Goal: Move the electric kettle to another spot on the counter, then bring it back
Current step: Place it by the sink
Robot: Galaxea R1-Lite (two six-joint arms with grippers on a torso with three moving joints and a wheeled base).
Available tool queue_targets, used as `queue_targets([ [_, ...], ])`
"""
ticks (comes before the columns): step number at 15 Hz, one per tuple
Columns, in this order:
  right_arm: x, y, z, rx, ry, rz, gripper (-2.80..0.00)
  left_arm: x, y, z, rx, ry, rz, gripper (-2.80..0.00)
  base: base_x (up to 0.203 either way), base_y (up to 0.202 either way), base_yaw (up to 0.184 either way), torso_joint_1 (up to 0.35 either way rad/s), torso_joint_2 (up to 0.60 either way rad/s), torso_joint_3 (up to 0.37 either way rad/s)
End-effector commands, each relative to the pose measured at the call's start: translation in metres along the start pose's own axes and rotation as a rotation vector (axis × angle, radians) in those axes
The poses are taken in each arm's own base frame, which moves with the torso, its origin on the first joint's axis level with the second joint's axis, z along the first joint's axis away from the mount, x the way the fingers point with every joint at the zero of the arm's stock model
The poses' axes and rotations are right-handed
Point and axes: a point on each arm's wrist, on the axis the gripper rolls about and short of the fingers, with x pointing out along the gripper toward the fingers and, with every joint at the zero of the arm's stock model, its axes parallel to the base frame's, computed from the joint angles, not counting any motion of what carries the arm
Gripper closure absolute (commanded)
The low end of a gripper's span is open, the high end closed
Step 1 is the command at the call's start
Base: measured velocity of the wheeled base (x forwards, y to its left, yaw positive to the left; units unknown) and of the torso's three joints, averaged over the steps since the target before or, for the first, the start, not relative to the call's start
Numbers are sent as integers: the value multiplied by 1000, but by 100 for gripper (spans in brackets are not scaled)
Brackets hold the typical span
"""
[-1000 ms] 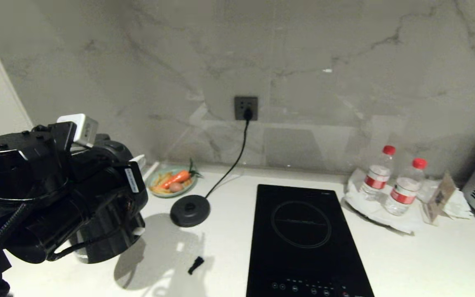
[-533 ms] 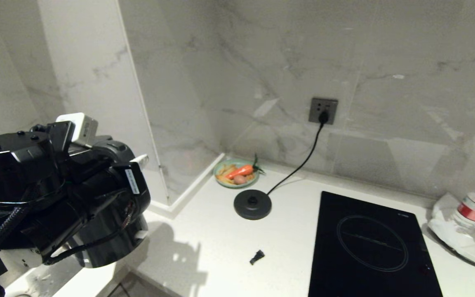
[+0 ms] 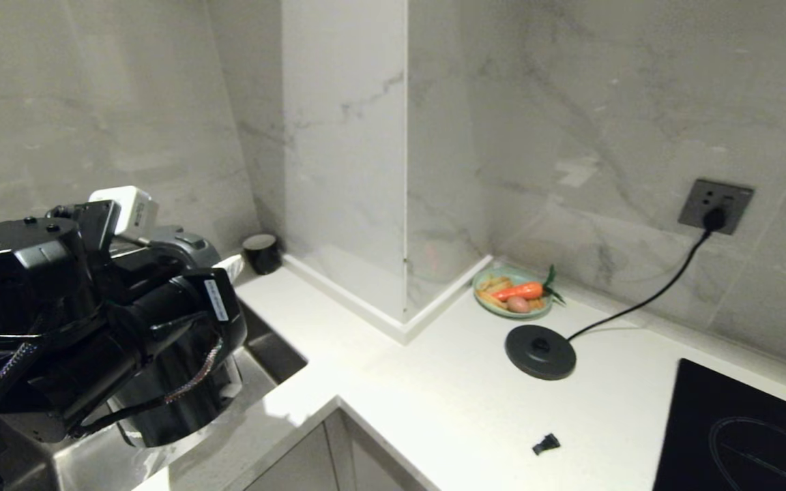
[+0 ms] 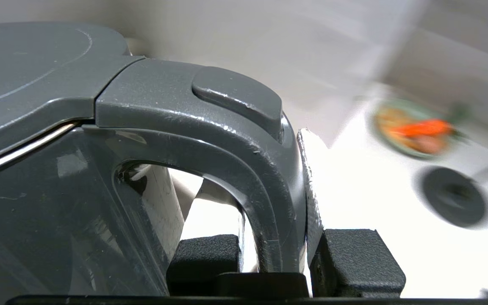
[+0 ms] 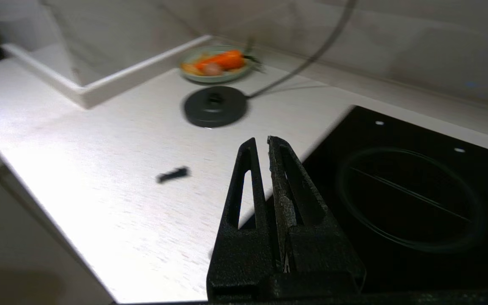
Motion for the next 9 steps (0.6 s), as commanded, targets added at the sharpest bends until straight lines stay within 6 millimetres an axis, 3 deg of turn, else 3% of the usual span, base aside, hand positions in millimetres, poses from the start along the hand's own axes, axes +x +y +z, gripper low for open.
queue_targets([
  [1,0,0,0,0,0,0,0,0,0,1,-2,-6,3,0,0,-8,176,7,-1,2],
  [6,0,0,0,0,1,0,0,0,1,-1,0,1,6,0,-3,-8,162,4,1,2],
  [9,0,0,0,1,0,0,0,1,3,-2,-2,3,16,0,0,-2,26,1,3,0],
])
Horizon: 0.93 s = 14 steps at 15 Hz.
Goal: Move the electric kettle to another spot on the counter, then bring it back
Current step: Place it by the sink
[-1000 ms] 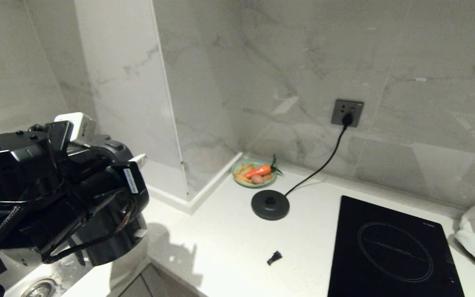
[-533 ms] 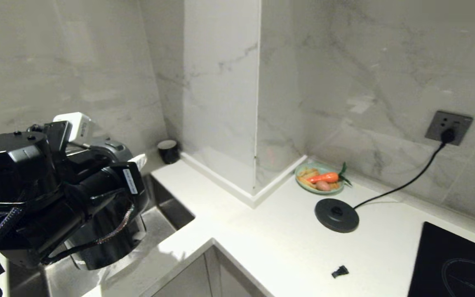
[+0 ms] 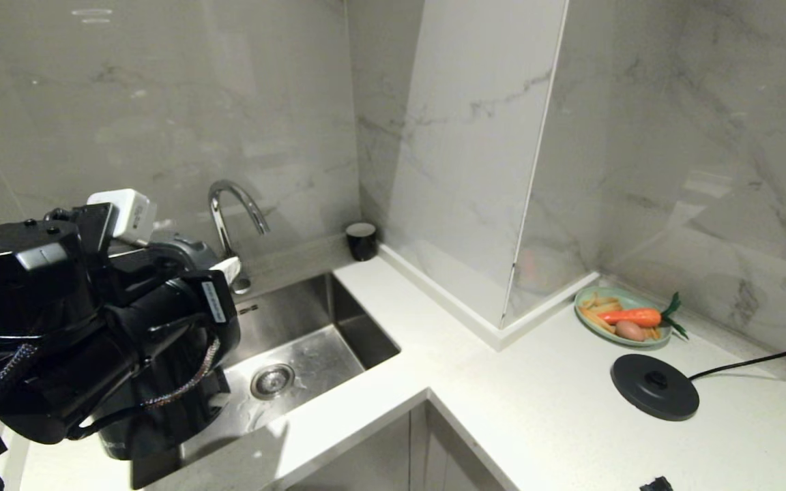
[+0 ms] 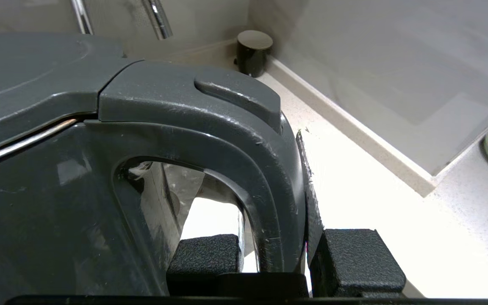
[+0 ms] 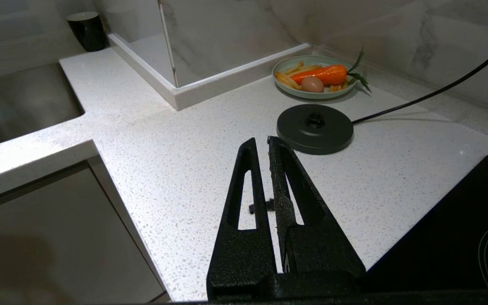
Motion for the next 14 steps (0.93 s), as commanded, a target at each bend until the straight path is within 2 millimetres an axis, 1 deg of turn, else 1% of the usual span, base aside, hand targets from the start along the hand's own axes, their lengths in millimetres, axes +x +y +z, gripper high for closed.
queue_targets([
  [1,0,0,0,-1,1,0,0,1,2,-1,-2,0,11,0,0,0,0,0,0,0],
  [4,0,0,0,-1,1,0,0,0,9,-10,7,30,35,0,0,0,0,0,0,0],
  [5,0,0,0,0,-1,0,0,0,10,-10,5,31,40,0,0,0,0,0,0,0],
  [7,0,0,0,0,0,0,0,4,18,-12,3,39,79,0,0,0,0,0,0,0],
  [10,0,0,0,0,-1,0,0,11,33,-17,-5,55,141,0,0,0,0,0,0,0],
  [12,0,0,0,0,1,0,0,19,44,-21,-19,34,175,0,0,0,0,0,0,0],
  [14,0,0,0,0,-1,0,0,30,63,-28,-31,1,227,0,0,0,0,0,0,0],
])
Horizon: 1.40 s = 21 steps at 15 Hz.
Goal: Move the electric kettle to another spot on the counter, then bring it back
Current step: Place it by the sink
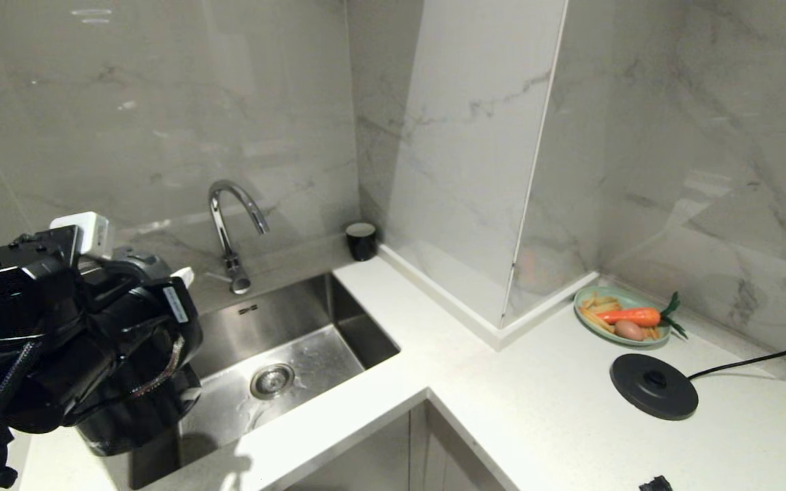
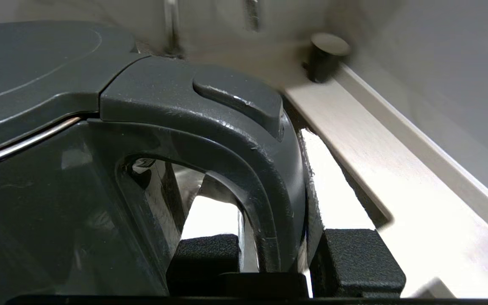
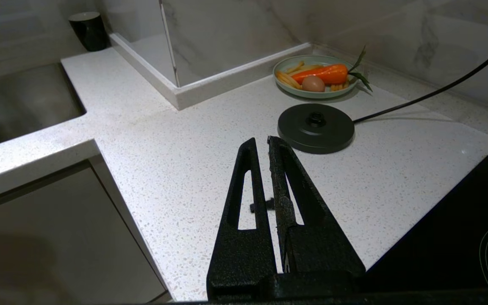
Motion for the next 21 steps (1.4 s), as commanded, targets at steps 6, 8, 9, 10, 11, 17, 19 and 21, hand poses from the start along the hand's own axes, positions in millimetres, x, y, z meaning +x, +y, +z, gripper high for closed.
queue_targets([
  [6,0,0,0,-1,0,1,0,37,60,-31,-17,32,117,0,0,0,0,0,0,0],
  [8,0,0,0,-2,1,1,0,49,80,-38,-24,21,136,0,0,0,0,0,0,0],
  [9,0,0,0,-2,0,1,0,54,90,-43,-21,22,148,0,0,0,0,0,0,0],
  [10,0,0,0,-2,0,1,0,59,98,-50,-14,28,161,0,0,0,0,0,0,0],
  [11,0,0,0,-1,1,1,0,64,104,-56,-7,30,167,0,0,0,0,0,0,0],
  [17,0,0,0,-1,0,1,0,75,128,-81,-2,79,204,0,0,0,0,0,0,0],
  [19,0,0,0,0,0,1,0,71,133,-91,-5,117,217,0,0,0,0,0,0,0],
  [21,0,0,0,0,0,1,0,60,131,-99,-11,145,193,0,0,0,0,0,0,0],
])
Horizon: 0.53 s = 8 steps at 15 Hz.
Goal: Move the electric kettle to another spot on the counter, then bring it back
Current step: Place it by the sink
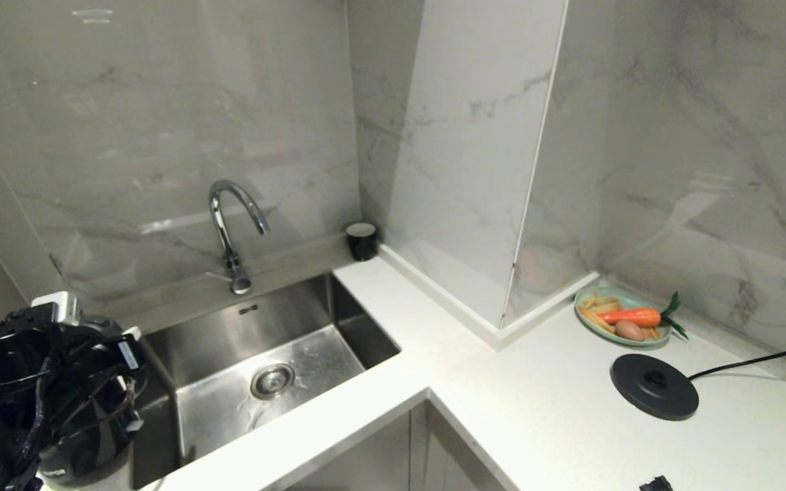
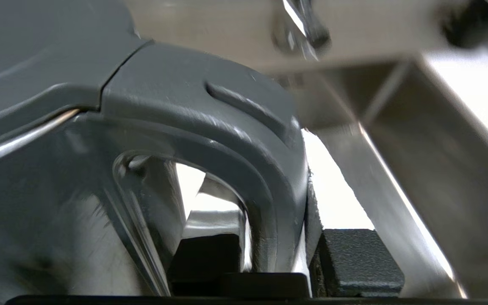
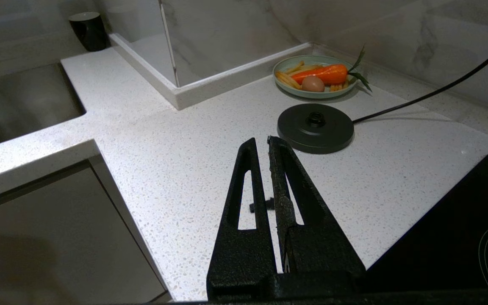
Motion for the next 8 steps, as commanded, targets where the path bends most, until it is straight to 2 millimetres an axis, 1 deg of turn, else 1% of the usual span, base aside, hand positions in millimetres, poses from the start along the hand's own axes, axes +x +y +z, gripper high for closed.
queue_targets([
  [1,0,0,0,0,1,1,0,-5,2,-8,-5,22,2,0,0,0,0,0,0,0],
  [4,0,0,0,0,1,1,0,-12,2,-17,-5,39,3,0,0,0,0,0,0,0],
  [8,0,0,0,0,1,1,0,-11,4,-20,-7,53,10,0,0,0,0,0,0,0],
])
